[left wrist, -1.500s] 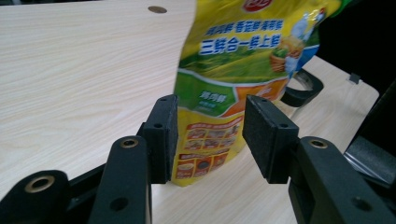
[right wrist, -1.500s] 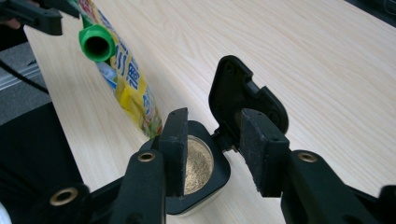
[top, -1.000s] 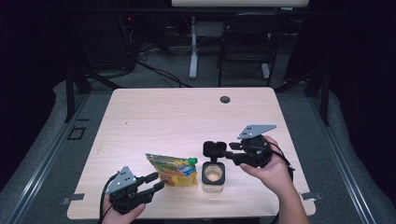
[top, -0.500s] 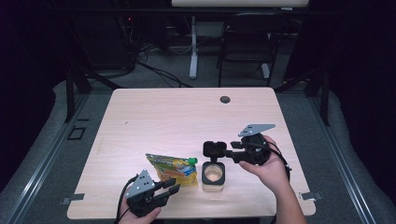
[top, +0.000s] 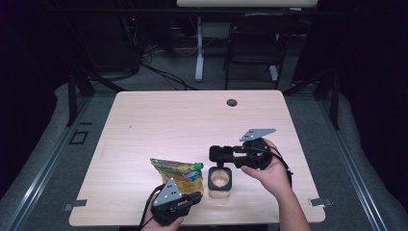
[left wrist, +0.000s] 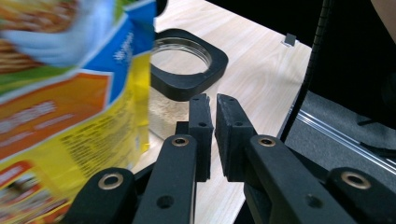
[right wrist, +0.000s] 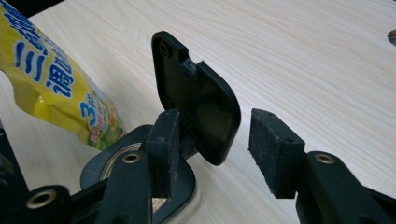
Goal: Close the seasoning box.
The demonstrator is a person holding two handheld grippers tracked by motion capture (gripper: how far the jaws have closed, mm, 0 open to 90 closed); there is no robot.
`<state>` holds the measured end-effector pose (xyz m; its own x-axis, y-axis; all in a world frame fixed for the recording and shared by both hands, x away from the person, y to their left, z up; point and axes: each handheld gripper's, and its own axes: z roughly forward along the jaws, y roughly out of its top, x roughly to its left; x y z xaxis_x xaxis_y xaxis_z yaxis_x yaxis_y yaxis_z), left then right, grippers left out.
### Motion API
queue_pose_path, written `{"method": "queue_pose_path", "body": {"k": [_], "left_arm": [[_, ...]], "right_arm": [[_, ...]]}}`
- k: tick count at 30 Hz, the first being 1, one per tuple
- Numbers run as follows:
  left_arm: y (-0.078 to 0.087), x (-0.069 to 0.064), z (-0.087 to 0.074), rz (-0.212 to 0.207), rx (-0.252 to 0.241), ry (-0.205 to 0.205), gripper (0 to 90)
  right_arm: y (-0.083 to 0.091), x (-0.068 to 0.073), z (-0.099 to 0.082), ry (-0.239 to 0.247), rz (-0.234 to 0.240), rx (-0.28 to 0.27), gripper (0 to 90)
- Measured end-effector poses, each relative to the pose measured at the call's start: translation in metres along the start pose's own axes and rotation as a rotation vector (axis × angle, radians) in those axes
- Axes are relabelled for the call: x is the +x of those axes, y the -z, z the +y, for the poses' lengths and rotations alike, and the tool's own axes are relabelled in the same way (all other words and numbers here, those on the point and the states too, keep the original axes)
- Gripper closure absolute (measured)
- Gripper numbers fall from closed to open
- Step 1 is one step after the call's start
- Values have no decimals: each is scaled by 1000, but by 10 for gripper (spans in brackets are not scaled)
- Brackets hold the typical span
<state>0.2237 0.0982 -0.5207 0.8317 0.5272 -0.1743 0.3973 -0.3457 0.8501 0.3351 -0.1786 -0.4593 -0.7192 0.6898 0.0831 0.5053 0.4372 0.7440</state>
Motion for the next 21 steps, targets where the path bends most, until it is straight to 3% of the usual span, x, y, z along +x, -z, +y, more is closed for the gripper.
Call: {"method": "queue_pose_path", "body": {"k": [6,21], "left_arm": [[-18,-5,1,-23,20,-4,868],[-41,-3,-1,-3,53,0,884]], "right_arm": [[0,2,2,22,12,-19,560],[0,4,2,30,10,-17,612]]}}
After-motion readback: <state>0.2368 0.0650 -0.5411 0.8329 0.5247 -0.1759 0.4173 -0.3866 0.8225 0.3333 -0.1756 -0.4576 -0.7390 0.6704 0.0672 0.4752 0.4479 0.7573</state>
